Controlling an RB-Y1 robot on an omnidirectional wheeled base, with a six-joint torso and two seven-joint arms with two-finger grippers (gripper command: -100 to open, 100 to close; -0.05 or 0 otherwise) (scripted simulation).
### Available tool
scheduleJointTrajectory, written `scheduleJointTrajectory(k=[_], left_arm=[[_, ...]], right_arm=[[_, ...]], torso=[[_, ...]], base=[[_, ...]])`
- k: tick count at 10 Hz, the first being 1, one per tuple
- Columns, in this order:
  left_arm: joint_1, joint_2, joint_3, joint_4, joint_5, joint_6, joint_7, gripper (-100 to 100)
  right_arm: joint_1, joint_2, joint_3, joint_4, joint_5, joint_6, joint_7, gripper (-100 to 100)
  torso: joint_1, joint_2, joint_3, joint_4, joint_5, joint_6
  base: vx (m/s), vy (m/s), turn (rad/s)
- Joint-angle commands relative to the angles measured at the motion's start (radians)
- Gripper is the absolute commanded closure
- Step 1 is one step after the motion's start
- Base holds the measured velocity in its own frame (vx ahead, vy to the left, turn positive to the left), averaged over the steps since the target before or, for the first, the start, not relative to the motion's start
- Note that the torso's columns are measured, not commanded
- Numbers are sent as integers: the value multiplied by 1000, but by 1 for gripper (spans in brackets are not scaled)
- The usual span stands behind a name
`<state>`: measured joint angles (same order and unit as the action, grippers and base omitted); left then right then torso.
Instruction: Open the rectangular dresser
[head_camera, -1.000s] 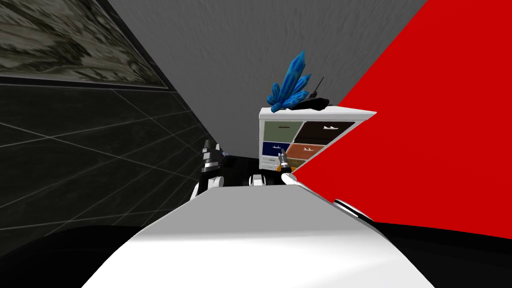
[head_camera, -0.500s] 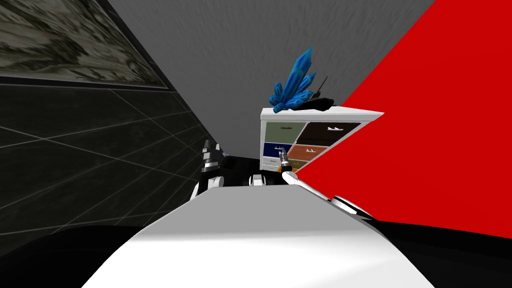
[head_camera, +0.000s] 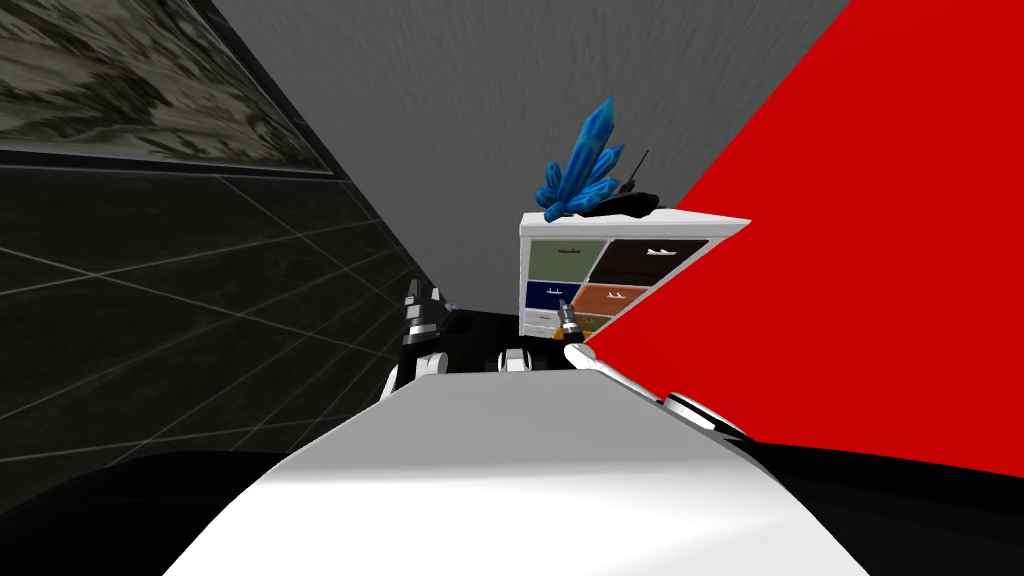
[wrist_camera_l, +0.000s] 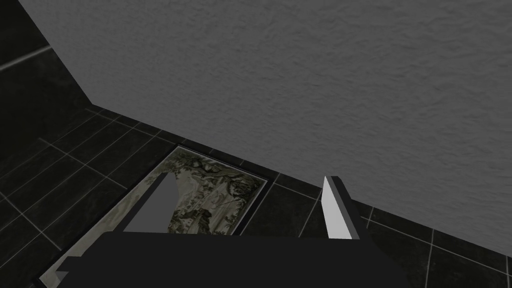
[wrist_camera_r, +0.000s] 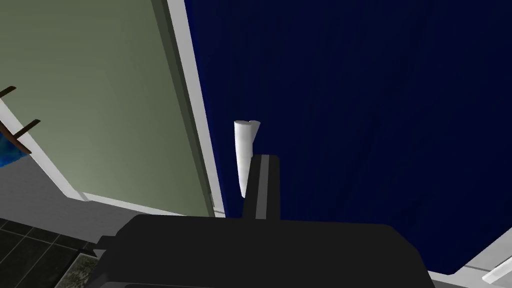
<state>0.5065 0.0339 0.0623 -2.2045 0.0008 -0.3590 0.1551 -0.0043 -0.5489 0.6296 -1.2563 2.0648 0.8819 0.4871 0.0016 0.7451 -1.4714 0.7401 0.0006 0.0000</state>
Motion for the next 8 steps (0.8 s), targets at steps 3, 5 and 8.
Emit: scheduleJointTrajectory(k=[3,5,8], left_arm=[[0,0,0,0,0,0,0,0],[1,0,0,0,0,0,0,0],[1,0,0,0,0,0,0,0]], right_arm=[[-13,-20,-9,-19,-7,-29,11,-100],[-20,-27,-13,-17,-9,-36,14,-100],[-42,-44,-33,-25,-31,-68,21,-100]], torso=[[-3,-13,-8,-4,-1,0],[-5,-19,-12,-6,-2,0],[0,-2,-1,-1,0,0]], base=[[-85,42,-10],[148,-29,24],[106,-11,23]])
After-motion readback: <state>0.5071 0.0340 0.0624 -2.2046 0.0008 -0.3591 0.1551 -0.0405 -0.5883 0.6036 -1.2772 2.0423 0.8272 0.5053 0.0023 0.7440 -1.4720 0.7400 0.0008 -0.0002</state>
